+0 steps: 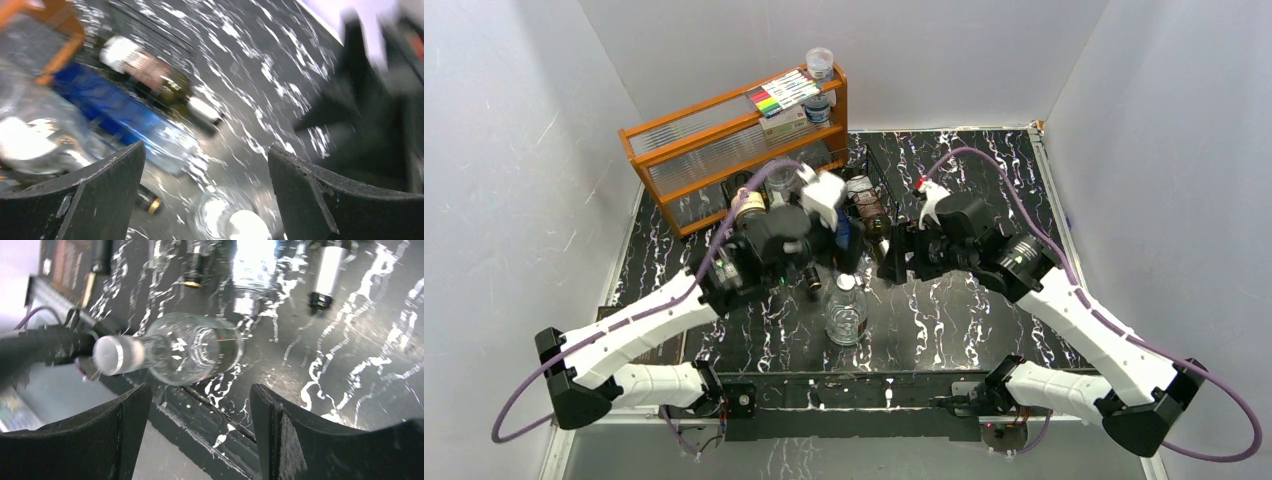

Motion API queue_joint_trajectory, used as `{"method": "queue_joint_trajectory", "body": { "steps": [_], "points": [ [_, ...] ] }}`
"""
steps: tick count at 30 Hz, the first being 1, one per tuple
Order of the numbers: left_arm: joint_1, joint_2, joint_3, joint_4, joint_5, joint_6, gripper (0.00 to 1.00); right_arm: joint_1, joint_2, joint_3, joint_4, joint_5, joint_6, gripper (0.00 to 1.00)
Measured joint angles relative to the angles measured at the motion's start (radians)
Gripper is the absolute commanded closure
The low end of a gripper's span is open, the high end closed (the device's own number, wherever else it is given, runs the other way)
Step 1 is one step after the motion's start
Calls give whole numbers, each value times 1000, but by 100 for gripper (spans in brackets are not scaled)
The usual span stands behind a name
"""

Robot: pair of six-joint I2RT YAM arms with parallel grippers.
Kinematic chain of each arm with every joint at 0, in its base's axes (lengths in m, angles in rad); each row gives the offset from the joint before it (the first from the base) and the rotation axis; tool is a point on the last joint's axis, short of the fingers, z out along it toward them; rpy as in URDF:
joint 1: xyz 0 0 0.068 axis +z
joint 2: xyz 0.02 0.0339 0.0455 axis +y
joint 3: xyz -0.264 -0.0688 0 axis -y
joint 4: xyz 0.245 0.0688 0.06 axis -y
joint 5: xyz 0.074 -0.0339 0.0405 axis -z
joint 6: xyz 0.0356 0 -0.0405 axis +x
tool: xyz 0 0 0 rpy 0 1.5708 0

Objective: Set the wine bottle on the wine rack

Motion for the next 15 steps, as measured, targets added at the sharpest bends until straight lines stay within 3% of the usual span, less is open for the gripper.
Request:
{"method": "queue_joint_trajectory", "body": {
  "steps": [5,8,15],
  "points": [
    [293,26,115,-21,64,-72,7,12,75,89,-5,-193,-107,17],
    [406,35,132,-58,83,-108,7,33,129,167,-23,-257,-158,17],
    [575,46,133,-168,124,-172,6,228,264,333,-97,-75,-190,16]
  ]
}}
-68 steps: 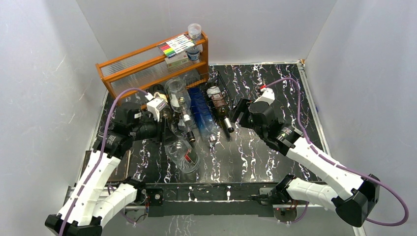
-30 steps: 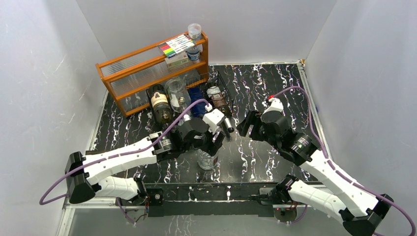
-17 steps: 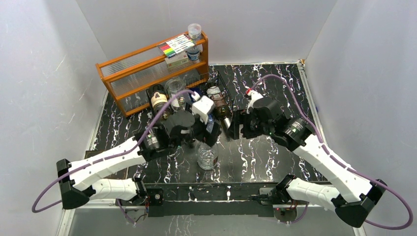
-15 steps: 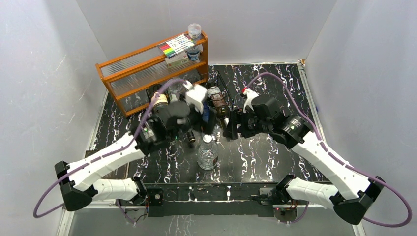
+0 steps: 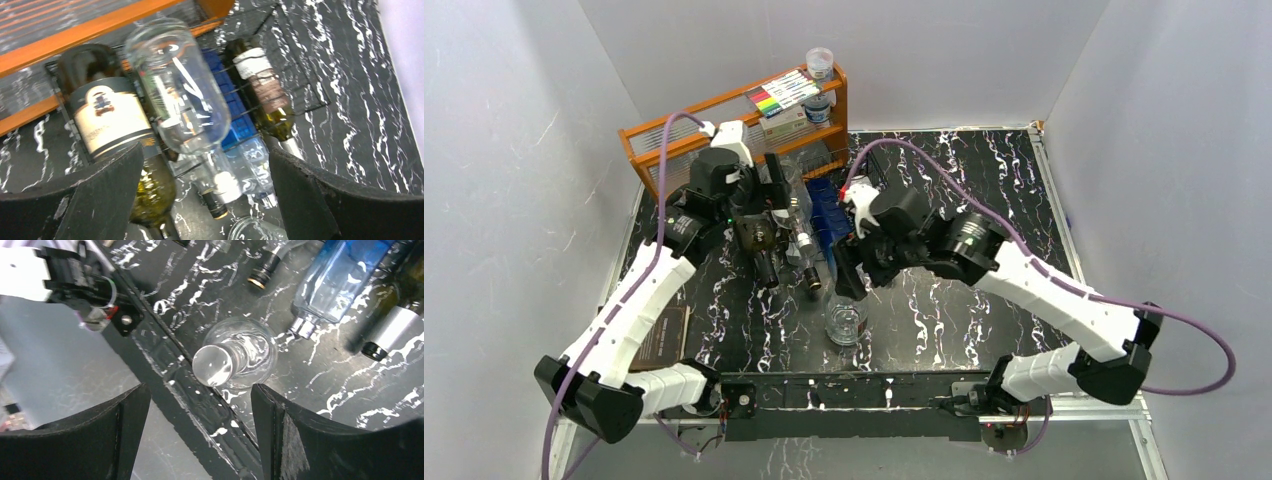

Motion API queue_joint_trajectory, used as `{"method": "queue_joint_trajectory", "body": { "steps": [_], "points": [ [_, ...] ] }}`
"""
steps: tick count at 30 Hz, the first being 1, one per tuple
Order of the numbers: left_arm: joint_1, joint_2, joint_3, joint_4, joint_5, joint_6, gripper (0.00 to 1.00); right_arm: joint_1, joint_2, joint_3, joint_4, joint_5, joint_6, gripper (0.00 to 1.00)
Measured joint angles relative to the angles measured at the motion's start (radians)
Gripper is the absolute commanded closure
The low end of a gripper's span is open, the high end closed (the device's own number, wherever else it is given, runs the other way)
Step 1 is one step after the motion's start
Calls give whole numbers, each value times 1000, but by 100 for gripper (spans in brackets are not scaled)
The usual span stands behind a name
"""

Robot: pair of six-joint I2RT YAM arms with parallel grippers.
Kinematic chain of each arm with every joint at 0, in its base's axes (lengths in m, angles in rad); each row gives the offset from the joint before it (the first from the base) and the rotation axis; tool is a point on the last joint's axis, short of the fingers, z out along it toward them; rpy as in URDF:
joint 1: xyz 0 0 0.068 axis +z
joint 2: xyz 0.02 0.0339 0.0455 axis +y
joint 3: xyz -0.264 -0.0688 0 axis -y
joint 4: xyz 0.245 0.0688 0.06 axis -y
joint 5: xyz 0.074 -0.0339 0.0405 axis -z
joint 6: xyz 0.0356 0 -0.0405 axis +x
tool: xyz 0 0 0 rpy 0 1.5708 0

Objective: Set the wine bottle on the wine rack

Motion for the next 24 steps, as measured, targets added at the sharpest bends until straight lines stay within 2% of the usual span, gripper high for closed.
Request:
{"method": "queue_joint_trajectory", "body": {
  "steps": [7,13,15,17,24],
  "points": [
    [107,-60,-13,-60,2,-21,5,105,119,29,-86,208,1,18],
    [117,-100,-48,-81,12,-20,5,150,203,60,-124,261,-4,24],
    [117,-105,-62,-90,19,-20,5,155,226,80,-136,271,-7,32],
    [117,-108,-68,-101,24,-20,5,158,244,97,-142,285,-11,44],
    [117,-161,-114,-114,90,-19,3,165,278,118,-143,327,-15,61]
  ]
}}
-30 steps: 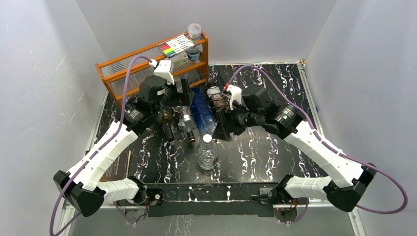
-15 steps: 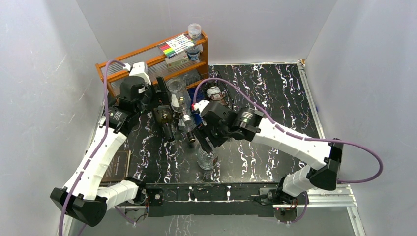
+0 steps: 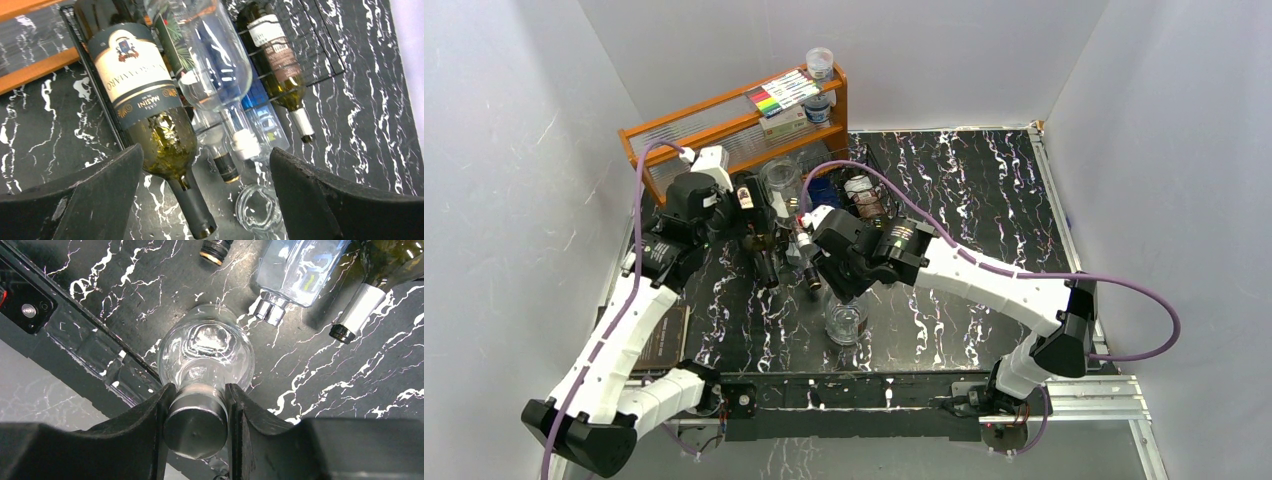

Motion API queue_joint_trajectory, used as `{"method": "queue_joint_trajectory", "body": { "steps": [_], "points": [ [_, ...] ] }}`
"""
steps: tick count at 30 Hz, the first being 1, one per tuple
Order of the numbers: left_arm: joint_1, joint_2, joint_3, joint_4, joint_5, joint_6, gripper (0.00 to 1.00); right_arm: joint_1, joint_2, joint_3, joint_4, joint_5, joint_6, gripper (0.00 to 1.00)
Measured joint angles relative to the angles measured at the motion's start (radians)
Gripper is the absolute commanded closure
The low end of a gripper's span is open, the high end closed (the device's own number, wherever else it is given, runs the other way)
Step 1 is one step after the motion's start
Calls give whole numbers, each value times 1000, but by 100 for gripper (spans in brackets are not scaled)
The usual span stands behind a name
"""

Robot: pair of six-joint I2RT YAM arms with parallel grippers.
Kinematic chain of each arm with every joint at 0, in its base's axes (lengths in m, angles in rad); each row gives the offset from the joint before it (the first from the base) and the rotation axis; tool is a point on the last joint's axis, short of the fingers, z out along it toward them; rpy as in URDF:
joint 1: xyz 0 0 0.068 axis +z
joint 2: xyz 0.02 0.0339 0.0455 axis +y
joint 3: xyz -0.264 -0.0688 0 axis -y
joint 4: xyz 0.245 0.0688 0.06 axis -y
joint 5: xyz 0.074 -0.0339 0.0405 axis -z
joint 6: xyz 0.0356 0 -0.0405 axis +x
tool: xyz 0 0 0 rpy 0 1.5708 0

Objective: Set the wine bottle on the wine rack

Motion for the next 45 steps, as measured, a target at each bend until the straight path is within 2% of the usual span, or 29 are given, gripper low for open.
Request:
{"method": "queue_joint_trajectory", "body": {
  "steps": [6,8,14,20,23,29,35,39,45],
  "points": [
    [0,-45,-22,-10,68,19,2,4,0,0,-1,10,8,61],
    [0,-60,-29,-10,68,30,2,4,0,-1,-1,10,8,64],
    [0,-103,-65,-4,51,48,2,4,-8,-11,4,26,29,100],
    [0,-110,-87,-5,56,64,2,-7,-72,-65,-21,80,105,100],
    [0,-110,-92,-5,93,73,8,-45,-106,-86,-72,110,130,100],
    [0,-83,-92,17,299,81,11,-261,-190,-143,-124,129,125,100],
    [-7,-63,-93,49,428,54,11,-454,-233,-190,-103,159,93,100],
    [-30,-61,-100,89,468,24,11,-525,-233,-202,-65,185,87,100],
    [-110,-43,-112,109,456,-2,10,-643,-241,-247,62,203,81,100]
  ]
}}
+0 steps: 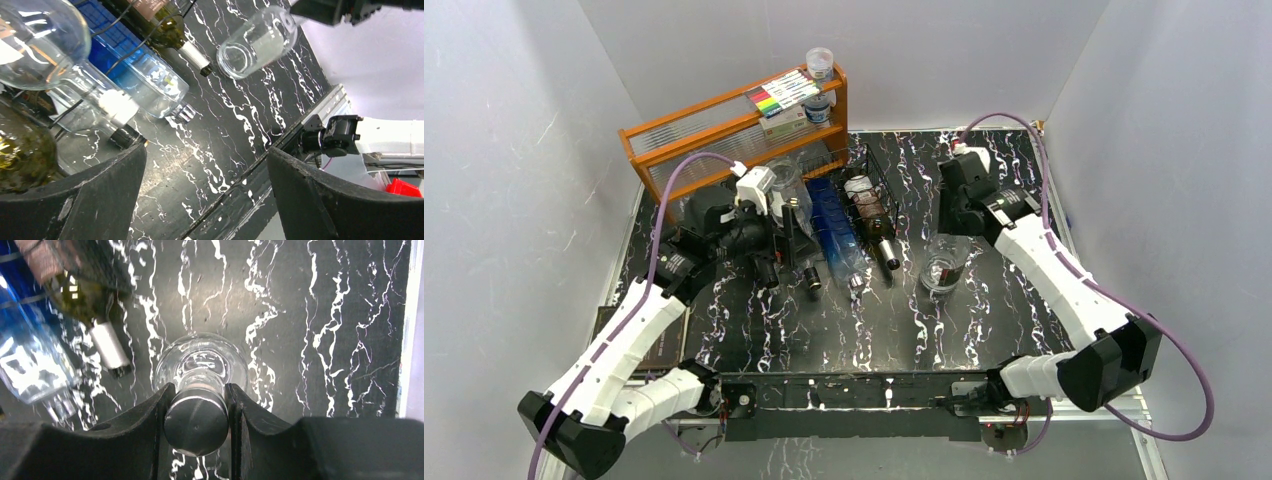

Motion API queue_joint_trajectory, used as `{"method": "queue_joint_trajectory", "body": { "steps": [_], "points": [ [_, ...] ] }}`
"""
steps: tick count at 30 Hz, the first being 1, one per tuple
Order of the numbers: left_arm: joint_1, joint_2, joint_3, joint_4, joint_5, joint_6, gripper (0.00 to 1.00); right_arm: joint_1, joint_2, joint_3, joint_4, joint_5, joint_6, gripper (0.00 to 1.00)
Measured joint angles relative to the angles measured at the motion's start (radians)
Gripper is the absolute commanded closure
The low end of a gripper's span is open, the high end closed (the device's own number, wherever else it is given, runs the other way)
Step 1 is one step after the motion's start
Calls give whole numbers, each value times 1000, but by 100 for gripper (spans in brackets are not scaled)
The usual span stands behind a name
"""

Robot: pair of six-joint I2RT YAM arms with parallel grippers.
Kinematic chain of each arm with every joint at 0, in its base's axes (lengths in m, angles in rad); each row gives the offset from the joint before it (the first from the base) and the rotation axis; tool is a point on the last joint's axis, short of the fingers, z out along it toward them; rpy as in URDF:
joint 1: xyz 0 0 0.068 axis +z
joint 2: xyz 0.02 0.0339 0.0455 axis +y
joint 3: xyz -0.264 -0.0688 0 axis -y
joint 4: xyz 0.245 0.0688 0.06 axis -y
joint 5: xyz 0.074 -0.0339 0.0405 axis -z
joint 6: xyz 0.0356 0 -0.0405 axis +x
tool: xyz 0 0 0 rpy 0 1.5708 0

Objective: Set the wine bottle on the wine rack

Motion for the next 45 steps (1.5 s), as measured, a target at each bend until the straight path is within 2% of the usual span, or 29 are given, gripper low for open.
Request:
{"method": "queue_joint_trajectory", "body": {
  "steps": [5,13,22,27,31,36,45],
  "points": [
    [-37,3,-1,14,-21,-13,10,-91,-17,-54,122,-8,34,100],
    [-42,-4,-32,23,-45,-24,10,-116,-93,-167,271,28,84,100],
    [-43,-7,-39,21,-49,-41,10,-139,-255,-316,343,28,242,100],
    [-50,-16,-40,21,-50,-49,10,-140,-282,-332,320,15,295,100],
    [-55,-15,-40,24,-54,-52,10,-143,-343,-383,330,-48,313,100],
    [-61,3,-40,28,-64,-51,10,-144,-403,-445,314,-197,340,100],
    [-68,20,-40,28,-79,-51,10,-139,-418,-475,214,-406,357,100]
  ]
}}
